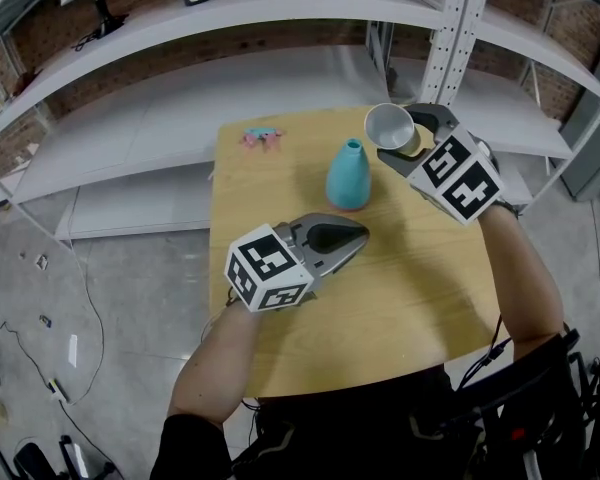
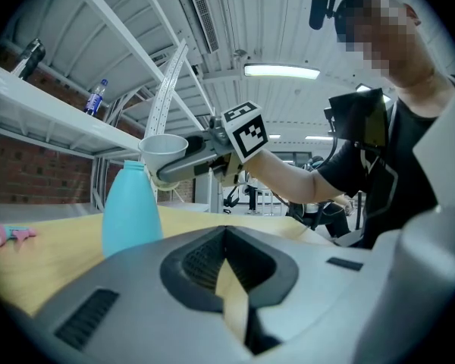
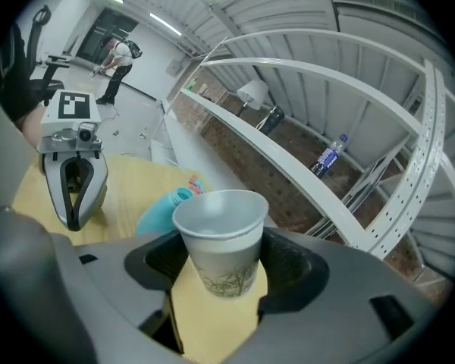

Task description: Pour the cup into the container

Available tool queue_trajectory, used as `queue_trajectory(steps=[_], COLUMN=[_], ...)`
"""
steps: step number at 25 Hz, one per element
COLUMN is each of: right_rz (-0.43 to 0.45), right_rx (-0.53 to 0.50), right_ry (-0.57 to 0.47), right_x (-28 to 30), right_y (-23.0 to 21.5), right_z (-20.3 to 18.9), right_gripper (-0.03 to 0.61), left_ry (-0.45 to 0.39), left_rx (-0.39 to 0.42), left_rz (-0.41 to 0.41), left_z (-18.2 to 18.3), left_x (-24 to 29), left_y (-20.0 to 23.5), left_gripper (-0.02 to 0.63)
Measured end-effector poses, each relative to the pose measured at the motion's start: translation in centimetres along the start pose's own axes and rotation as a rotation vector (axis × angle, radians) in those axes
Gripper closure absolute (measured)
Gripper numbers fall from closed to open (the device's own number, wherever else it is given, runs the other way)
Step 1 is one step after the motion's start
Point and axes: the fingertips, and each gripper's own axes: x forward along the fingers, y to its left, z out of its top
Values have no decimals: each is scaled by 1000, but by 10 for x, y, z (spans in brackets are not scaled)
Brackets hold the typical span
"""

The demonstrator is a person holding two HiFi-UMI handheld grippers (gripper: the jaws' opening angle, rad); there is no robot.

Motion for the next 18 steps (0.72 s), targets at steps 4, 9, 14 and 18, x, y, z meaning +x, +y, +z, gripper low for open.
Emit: queue_trajectory(steps=[4, 9, 14, 18], right_rz=[-5, -26, -34, -59], right_rx=[-53, -117, -183, -233], right_ry=[30, 57, 83, 99], right_x=[4, 6, 9, 9], right_y=[0, 0, 3, 0], right_z=[2, 4, 6, 10], right_gripper=[281, 281, 281, 281], left_ry=[1, 1, 1, 0], left_rx=[-1, 1, 1, 2], left_rz=[-7, -10, -11, -14], left_z=[0, -1, -2, -1], left_x=[-1, 0, -1, -1], left_y=[-1, -2, -3, -3], left_gripper=[612, 612, 612, 612])
